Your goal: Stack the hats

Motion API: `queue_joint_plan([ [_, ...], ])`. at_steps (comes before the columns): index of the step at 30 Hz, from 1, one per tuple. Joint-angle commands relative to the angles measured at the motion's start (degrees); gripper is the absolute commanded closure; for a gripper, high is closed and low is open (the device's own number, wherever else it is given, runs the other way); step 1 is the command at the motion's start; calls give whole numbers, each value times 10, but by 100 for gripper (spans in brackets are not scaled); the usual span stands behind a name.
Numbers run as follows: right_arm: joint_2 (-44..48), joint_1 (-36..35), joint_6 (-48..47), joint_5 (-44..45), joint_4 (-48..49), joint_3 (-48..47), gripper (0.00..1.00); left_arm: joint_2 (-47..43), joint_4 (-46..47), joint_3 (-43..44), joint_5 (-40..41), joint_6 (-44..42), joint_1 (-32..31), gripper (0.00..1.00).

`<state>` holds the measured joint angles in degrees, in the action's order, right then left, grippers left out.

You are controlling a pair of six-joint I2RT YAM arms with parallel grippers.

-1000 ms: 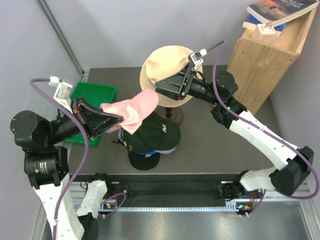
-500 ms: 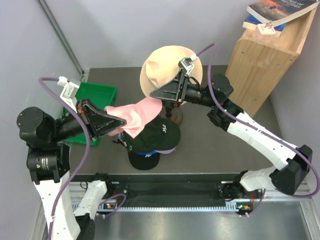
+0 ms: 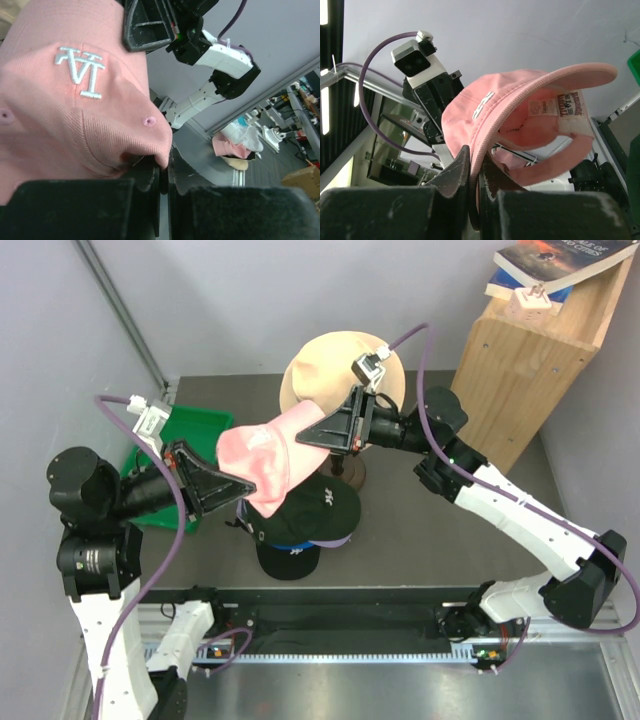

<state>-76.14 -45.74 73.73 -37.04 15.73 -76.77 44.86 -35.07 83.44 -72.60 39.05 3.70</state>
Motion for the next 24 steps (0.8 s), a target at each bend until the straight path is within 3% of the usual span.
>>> queue_joint_plan([
  [1,24,-9,-15,-4,32,-7,100,21,-133,28,62,-128,-3,83],
  [2,27,-8,-23,3,17,-11,100,27,-173,62,99,-164,-3,71],
  [3,35,-8,-50,7,1,-22,100,34,-245,82,193,-223,-2,52],
  [4,40,-7,-67,12,-15,-29,100,50,-270,103,246,-243,-2,45],
  [5,44,-8,-84,27,-58,-37,100,55,-289,139,302,-255,-2,40],
  [6,54,-8,-117,37,-79,-50,100,59,-300,151,429,-258,-2,35],
  [10,79,-7,-180,77,-155,-60,100,42,-259,155,646,-220,-2,22],
  [13,86,-7,-208,85,-181,-65,100,25,-233,142,758,-199,-2,18],
  [17,85,-8,-207,84,-157,-53,100,11,-190,123,843,-169,-2,16],
  [24,58,-30,-177,75,-49,-41,100,-45,-67,18,909,-135,-2,14],
])
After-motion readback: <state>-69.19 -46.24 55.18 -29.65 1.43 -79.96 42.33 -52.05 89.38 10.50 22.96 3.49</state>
